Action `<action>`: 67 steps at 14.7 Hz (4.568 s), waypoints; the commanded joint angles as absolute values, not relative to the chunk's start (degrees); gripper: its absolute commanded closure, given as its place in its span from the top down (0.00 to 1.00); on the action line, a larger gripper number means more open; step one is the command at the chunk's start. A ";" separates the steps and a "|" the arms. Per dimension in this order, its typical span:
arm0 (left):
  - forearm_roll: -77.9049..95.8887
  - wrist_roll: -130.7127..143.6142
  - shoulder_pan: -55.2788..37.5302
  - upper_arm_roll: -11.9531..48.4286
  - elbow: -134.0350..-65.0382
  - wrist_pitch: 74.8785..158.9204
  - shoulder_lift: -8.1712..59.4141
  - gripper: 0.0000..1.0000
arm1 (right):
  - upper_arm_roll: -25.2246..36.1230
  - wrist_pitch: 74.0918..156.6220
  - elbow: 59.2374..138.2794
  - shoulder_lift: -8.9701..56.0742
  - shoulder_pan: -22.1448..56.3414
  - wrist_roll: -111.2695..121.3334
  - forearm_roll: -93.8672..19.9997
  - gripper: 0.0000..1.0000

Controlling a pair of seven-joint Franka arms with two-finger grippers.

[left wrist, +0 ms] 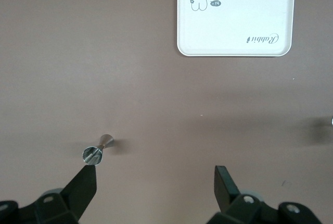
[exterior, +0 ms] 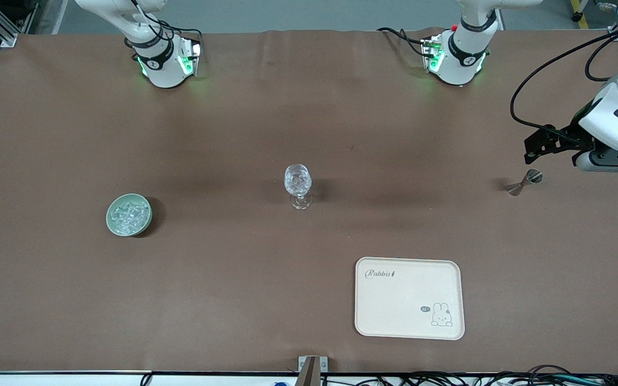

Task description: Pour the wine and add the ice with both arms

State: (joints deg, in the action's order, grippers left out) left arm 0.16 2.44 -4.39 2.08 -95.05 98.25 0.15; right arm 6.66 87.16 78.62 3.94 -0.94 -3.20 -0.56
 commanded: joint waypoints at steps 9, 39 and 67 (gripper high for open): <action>0.35 2.28 -3.52 2.11 -95.36 97.65 -0.09 1.00 | 6.50 86.84 78.75 3.52 -1.32 -2.21 -1.14 1.00; 46.04 21.88 -2.02 -37.44 -95.36 92.12 42.17 1.00 | 6.06 143.78 121.46 20.21 2.64 -5.89 -1.76 0.88; 68.47 13.97 3.87 -38.23 -109.42 79.89 46.05 0.66 | 6.50 145.55 123.22 22.32 3.34 -8.79 1.23 0.61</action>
